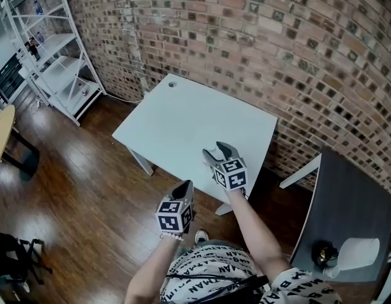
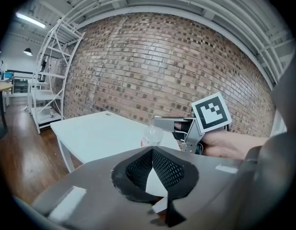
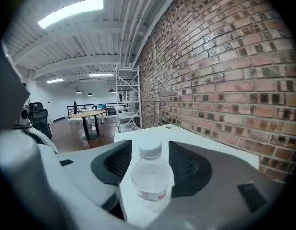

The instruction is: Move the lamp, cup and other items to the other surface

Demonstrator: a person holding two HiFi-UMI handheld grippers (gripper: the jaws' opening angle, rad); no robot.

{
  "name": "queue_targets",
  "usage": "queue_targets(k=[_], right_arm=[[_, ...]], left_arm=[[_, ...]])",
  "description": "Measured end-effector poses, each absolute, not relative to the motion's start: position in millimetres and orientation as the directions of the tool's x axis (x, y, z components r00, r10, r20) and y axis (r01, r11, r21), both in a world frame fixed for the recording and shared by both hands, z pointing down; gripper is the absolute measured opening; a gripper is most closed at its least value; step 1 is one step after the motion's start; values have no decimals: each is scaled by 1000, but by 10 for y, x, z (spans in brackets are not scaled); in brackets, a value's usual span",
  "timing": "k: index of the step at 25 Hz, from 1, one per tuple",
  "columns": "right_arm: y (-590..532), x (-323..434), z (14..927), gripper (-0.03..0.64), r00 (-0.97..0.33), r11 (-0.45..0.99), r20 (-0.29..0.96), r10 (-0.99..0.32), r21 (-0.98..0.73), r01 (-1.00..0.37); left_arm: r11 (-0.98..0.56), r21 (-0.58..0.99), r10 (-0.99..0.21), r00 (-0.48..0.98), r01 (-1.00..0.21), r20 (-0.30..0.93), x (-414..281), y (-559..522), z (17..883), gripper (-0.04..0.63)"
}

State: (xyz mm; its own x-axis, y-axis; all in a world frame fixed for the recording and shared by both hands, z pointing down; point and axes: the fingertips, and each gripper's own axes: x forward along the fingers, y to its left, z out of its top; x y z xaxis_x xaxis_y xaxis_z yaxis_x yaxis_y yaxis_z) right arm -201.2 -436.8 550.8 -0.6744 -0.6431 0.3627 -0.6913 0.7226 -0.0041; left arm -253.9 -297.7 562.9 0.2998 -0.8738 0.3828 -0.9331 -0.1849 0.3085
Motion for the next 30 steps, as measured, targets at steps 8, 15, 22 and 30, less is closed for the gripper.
queue_targets(k=[8, 15, 22, 30], right_arm=[[-4400, -2066, 5539, 167, -686, 744, 372, -625, 18, -668], [-4408, -2022, 5488, 153, -678, 734, 363, -639, 23, -679], [-4248, -1771, 5289, 152, -638, 689, 348, -687, 30, -725], [-3676, -1101, 5089, 152, -510, 549, 327, -796, 32, -835]], left_arm=[[-175, 323, -874, 297, -930, 384, -2547, -3067, 5698, 0], [-196, 326, -867, 319, -925, 383, -2521, -3087, 5669, 0], [-260, 323, -840, 379, -910, 390, -2418, -2959, 5610, 0], [-410, 329, -761, 518, -850, 390, -2023, -2518, 5541, 0]])
